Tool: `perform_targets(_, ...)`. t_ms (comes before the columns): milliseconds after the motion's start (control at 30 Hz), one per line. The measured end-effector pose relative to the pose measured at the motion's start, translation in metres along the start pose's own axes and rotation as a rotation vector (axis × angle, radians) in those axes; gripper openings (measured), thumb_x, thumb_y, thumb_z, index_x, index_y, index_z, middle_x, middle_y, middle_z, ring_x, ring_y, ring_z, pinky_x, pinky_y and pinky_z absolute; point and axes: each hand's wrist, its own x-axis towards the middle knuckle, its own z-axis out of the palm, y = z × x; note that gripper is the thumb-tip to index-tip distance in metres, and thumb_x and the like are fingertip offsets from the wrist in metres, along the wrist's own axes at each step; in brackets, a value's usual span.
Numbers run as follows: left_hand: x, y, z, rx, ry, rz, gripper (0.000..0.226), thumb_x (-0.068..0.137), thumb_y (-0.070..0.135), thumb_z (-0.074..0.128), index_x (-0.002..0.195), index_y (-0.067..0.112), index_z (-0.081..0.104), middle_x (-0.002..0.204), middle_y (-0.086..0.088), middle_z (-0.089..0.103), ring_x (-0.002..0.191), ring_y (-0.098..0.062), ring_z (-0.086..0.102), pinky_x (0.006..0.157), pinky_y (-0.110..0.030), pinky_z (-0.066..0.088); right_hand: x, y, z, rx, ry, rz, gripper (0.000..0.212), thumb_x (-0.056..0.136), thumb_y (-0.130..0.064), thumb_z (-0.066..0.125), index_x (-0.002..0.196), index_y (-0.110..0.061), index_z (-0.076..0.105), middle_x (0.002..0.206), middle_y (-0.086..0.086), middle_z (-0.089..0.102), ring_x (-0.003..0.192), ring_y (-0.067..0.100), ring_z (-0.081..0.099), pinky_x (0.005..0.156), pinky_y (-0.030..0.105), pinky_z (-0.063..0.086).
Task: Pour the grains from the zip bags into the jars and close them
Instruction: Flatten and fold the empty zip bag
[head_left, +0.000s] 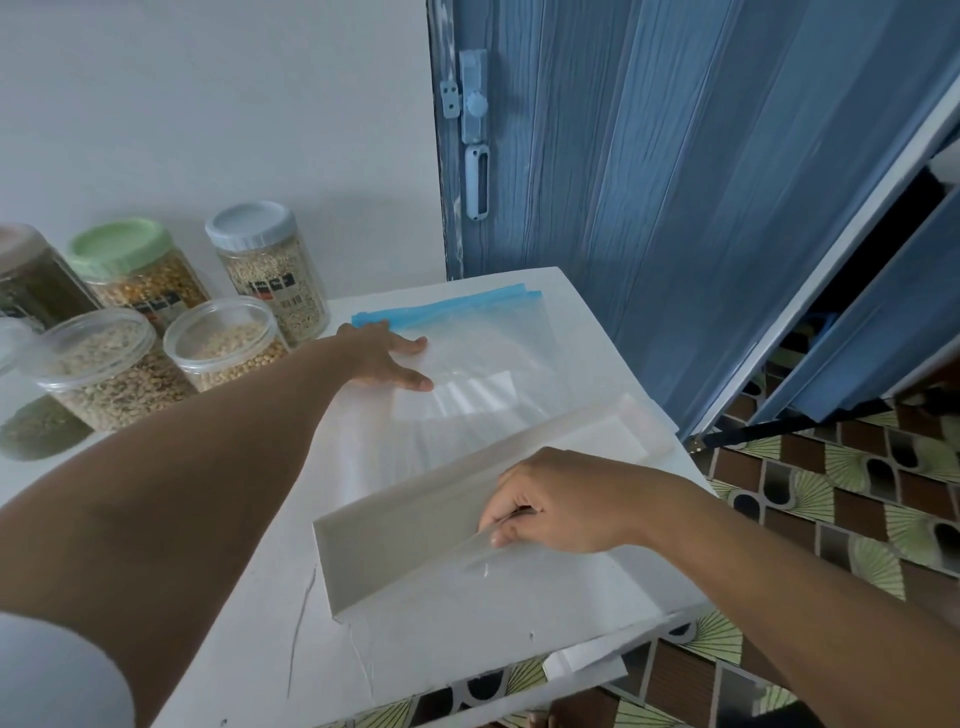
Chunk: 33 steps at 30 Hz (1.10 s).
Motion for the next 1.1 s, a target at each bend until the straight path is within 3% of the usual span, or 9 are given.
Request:
perform_targets(200,0.005,-0.003,0.003,-0.016,0.023,0.016,0.094,0.073,0.089,0.061,0.155,0.062,0.023,0.175,-0.002,0.003,0.157,-0.043,0.003,0.125,-0.057,0.006,-0.015,0.007,0.002,0.031,-0.02,0.033,0.013,0.099,-0.039,0.063,0.105,-0.037,0.075,0.101,-0.001,0.073,0.093,0.028,0.066,0.089,0.052,0.056)
perform_targets(433,0.008,-0.006,0.011,-0.106,0.052,0.031,0.099,0.064,0.093,0.064,0.152,0.063,0.03,0.174,-0.004,0.007,0.158,-0.04,0.005,0.127,-0.057,0.01,-0.02,0.009,-0.045,-0.003,0.127,0.048,0.014,0.101,-0.035,0.067,0.106,-0.026,0.076,0.102,-0.013,0.073,0.09,0.004,0.064,0.09,0.028,0.051)
perform_targets(500,0.007,-0.006,0.012,-0.146,0.086,0.03,0.084,0.079,0.076,0.071,0.152,0.063,0.031,0.173,-0.009,0.012,0.156,-0.041,0.014,0.126,-0.053,0.015,-0.014,0.016,-0.061,-0.023,0.208,0.056,0.013,0.1,-0.035,0.068,0.11,-0.033,0.077,0.107,-0.019,0.073,0.1,0.003,0.065,0.095,0.026,0.052)
perform_targets(567,0.006,-0.008,0.012,-0.215,0.129,0.087,0.068,0.099,0.036,0.069,0.152,0.056,0.033,0.169,-0.014,0.02,0.153,-0.042,0.025,0.125,-0.049,0.022,-0.005,0.026,-0.071,-0.033,0.307,0.083,0.015,0.101,-0.032,0.067,0.112,-0.034,0.077,0.109,-0.02,0.072,0.102,0.002,0.064,0.096,0.025,0.051)
perform_targets(633,-0.001,-0.009,0.014,-0.367,0.19,0.182,0.056,0.099,0.013,0.066,0.15,0.033,0.051,0.162,-0.012,0.037,0.149,-0.038,0.035,0.123,-0.046,0.029,0.006,0.033,-0.077,-0.062,0.405,0.107,0.017,0.102,-0.03,0.066,0.114,-0.031,0.077,0.112,-0.016,0.072,0.104,0.005,0.063,0.097,0.027,0.049)
perform_targets(700,-0.006,-0.016,0.017,-0.461,0.26,0.238,0.054,0.087,0.036,0.078,0.138,0.036,0.062,0.151,0.001,0.052,0.141,-0.027,0.047,0.12,-0.046,0.036,0.018,0.042,-0.081,-0.101,0.478,0.126,0.019,0.104,-0.029,0.062,0.116,-0.027,0.077,0.113,-0.009,0.072,0.107,0.013,0.062,0.099,0.034,0.049)
perform_targets(800,-0.003,-0.028,0.024,-0.471,0.26,0.209,0.085,0.063,0.076,0.073,0.14,0.045,0.059,0.151,0.01,0.053,0.139,-0.019,0.047,0.119,-0.049,0.036,0.037,0.057,-0.087,-0.156,0.551,0.15,0.02,0.106,-0.028,0.057,0.113,-0.02,0.075,0.11,0.0,0.071,0.106,0.022,0.062,0.096,0.042,0.051)
perform_targets(967,-0.007,-0.018,0.021,-0.324,0.163,0.075,0.079,0.085,0.064,0.073,0.153,0.032,0.05,0.174,-0.007,0.011,0.154,-0.028,0.031,0.122,-0.039,0.027,0.079,0.07,-0.105,-0.223,0.63,0.181,0.021,0.107,-0.026,0.054,0.11,-0.02,0.073,0.107,0.001,0.07,0.103,0.025,0.061,0.09,0.044,0.053)
perform_targets(1100,-0.005,-0.014,0.017,-0.296,0.123,0.058,0.081,0.087,0.061,0.073,0.157,0.032,0.044,0.175,-0.008,0.002,0.156,-0.028,0.026,0.122,-0.035,0.026,0.12,0.07,-0.128,-0.286,0.65,0.191,0.02,0.106,-0.02,0.051,0.108,-0.018,0.071,0.107,0.003,0.069,0.102,0.03,0.06,0.087,0.044,0.054)
